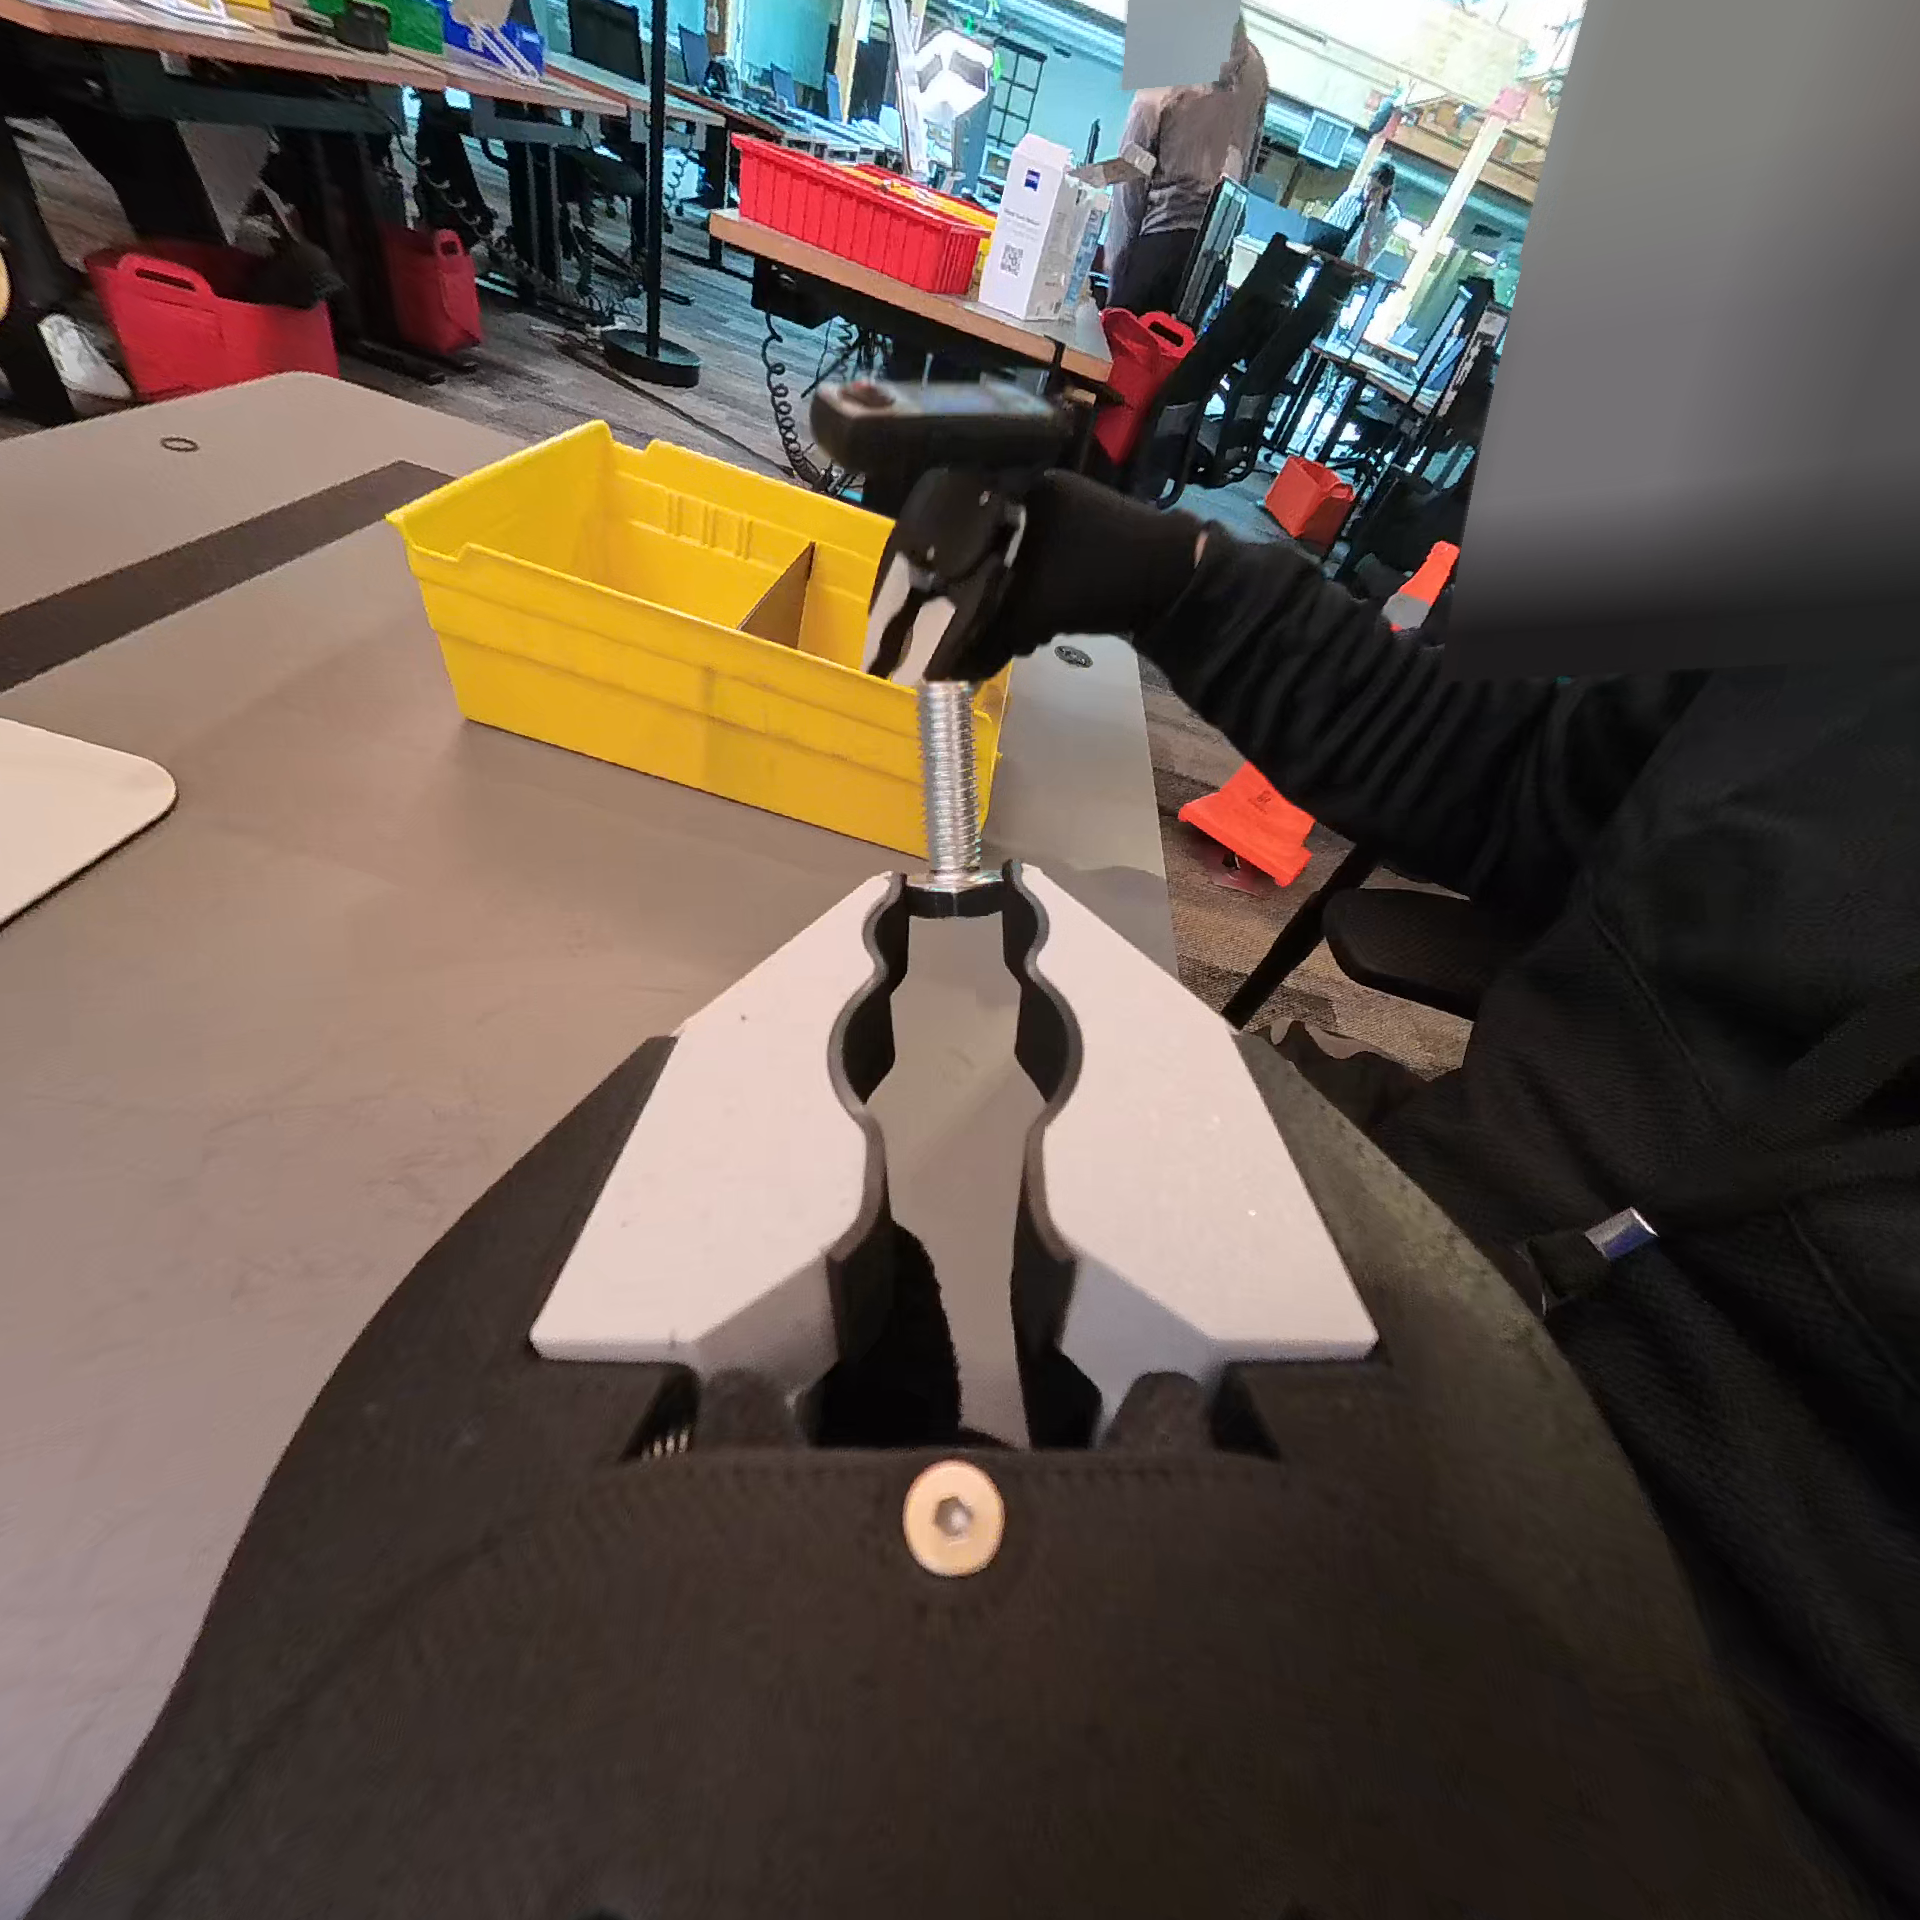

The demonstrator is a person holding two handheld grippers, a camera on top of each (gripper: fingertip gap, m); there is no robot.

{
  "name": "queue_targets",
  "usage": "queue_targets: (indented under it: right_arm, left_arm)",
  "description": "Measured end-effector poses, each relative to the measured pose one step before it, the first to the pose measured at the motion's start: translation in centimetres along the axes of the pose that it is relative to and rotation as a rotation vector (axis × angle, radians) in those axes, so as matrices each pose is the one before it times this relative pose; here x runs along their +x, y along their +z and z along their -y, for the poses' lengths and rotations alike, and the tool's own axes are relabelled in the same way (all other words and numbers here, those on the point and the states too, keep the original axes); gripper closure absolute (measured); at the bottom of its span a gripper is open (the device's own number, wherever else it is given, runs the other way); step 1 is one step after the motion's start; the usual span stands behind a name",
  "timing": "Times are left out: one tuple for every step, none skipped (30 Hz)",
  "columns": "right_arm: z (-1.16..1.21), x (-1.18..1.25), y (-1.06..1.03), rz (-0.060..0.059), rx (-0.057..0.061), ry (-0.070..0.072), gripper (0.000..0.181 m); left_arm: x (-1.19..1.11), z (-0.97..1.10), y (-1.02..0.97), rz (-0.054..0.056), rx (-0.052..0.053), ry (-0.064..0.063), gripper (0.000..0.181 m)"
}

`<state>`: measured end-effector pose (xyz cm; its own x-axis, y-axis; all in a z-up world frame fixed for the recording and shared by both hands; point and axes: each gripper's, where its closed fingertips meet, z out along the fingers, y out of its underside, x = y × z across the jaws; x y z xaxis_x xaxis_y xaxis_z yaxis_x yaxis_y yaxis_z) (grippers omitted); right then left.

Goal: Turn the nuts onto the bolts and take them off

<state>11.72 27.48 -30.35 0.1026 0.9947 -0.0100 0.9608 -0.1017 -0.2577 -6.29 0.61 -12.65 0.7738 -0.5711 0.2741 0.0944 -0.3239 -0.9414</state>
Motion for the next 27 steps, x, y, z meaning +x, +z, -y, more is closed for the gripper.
queue_targets:
  right_arm:
    - [-0.108, -0.101, 0.284, 0.0112, -0.0079, 0.0056, 0.163]
    - [-0.123, 0.067, 0.086, -0.0011, -0.0102, 0.0036, 0.153]
    - [-0.040, 0.227, -0.150, -0.0147, -0.0039, 0.0025, 0.147]
    - [0.005, 0.236, -0.381, -0.0163, 0.0001, 0.0026, 0.147]
    - [0.130, 0.104, -0.632, -0.0120, 0.0076, 0.0007, 0.147]
    - [0.464, 0.091, -0.938, -0.0169, 0.0256, 0.0009, 0.148]
    - [0.909, 0.026, -1.272, -0.0207, 0.0465, 0.0005, 0.149]
    - [1.346, -0.378, -1.494, -0.0088, 0.0638, -0.0096, 0.152]
    - [1.875, -0.802, -1.629, 0.0033, 0.0837, -0.0225, 0.153]
    - [2.418, -1.185, -1.632, 0.0133, 0.1018, -0.0321, 0.154]
    - [2.783, -1.614, -1.406, 0.0287, 0.1116, -0.0394, 0.155]
    - [2.967, -2.064, -0.976, 0.0504, 0.1135, -0.0406, 0.155]
    - [3.010, -2.386, -0.422, 0.0692, 0.1114, -0.0348, 0.153]
    - [2.802, -2.432, 0.117, 0.0729, 0.1037, -0.0307, 0.153]
    - [2.391, -2.228, 0.584, 0.0677, 0.0884, -0.0241, 0.153]
    - [1.893, -1.921, 0.938, 0.0648, 0.0710, -0.0088, 0.153]
    - [1.357, -1.737, 1.186, 0.0704, 0.0550, 0.0036, 0.152]
    - [0.772, -1.492, 1.340, 0.0714, 0.0360, 0.0112, 0.151]
    - [0.315, -1.020, 1.332, 0.0569, 0.0195, 0.0147, 0.151]
    - [0.044, -0.627, 1.183, 0.0412, 0.0091, 0.0178, 0.150]
    - [0.001, -0.532, 1.024, 0.0408, 0.0091, 0.0218, 0.150]
    - [0.118, -0.546, 0.834, 0.0423, 0.0185, 0.0227, 0.151]
    - [0.096, -0.451, 0.702, 0.0373, 0.0195, 0.0211, 0.153]
    - [-0.106, -0.276, 0.614, 0.0280, 0.0062, 0.0193, 0.155]
    - [-0.301, -0.097, 0.544, 0.0167, -0.0072, 0.0171, 0.157]
    - [-0.322, -0.027, 0.470, 0.0095, -0.0113, 0.0117, 0.160]
    - [-0.177, -0.063, 0.362, 0.0086, -0.0047, 0.0073, 0.162]
  left_arm:
    - [-0.008, 0.046, -0.036, 0.0003, 0.0008, 0.0003, 0.165]
    - [-0.024, -0.009, 0.002, 0.0013, 0.0001, 0.0005, 0.165]
    - [-0.011, -0.035, 0.028, 0.0003, -0.0002, -0.0011, 0.165]
    - [0.007, -0.036, 0.047, -0.0007, 0.0012, -0.0014, 0.165]
    - [0.010, 0.017, 0.037, 0.0009, 0.0039, 0.0005, 0.165]
    - [-0.005, 0.032, 0.038, 0.0023, 0.0052, 0.0007, 0.165]
    - [-0.015, 0.031, 0.036, 0.0026, 0.0034, 0.0007, 0.165]
    - [-0.009, 0.049, 0.040, 0.0041, 0.0042, 0.0045, 0.165]
    - [-0.039, 0.080, 0.043, 0.0073, 0.0062, 0.0055, 0.165]
    - [-0.062, 0.142, 0.046, 0.0088, 0.0115, 0.0037, 0.165]
    - [-0.004, 0.106, 0.092, 0.0040, 0.0089, -0.0002, 0.165]
    - [-0.001, -0.007, 0.126, 0.0054, 0.0032, 0.0042, 0.165]
    - [-0.091, -0.048, 0.142, 0.0133, 0.0007, 0.0080, 0.165]
    - [-0.056, -0.008, 0.120, 0.0122, 0.0041, 0.0063, 0.165]
    - [0.095, 0.036, 0.085, 0.0009, 0.0063, 0.0006, 0.165]
    - [0.035, 0.102, 0.051, 0.0059, 0.0097, 0.0017, 0.165]
    - [-0.023, 0.127, 0.004, 0.0090, 0.0109, 0.0005, 0.165]
    - [0.056, 0.082, 0.005, 0.0001, 0.0076, -0.0042, 0.165]
    - [0.114, -0.024, 0.026, -0.0052, -0.0002, -0.0038, 0.165]
    - [-0.025, 0.016, -0.012, 0.0075, 0.0021, 0.0066, 0.165]
    - [0.027, 0.039, -0.040, 0.0044, 0.0018, 0.0065, 0.165]
    - [0.180, 0.007, 0.020, -0.0074, -0.0020, 0.0020, 0.165]
    - [0.110, -0.001, 0.029, -0.0031, -0.0018, 0.0043, 0.165]
    - [0.048, 0.025, 0.025, 0.0031, 0.0010, 0.0080, 0.165]
    - [0.171, -0.005, 0.051, -0.0065, -0.0016, 0.0036, 0.165]
    - [0.169, 0.006, 0.064, -0.0071, 0.0005, 0.0032, 0.165]
    - [0.103, 0.016, 0.048, -0.0020, 0.0017, 0.0048, 0.165]
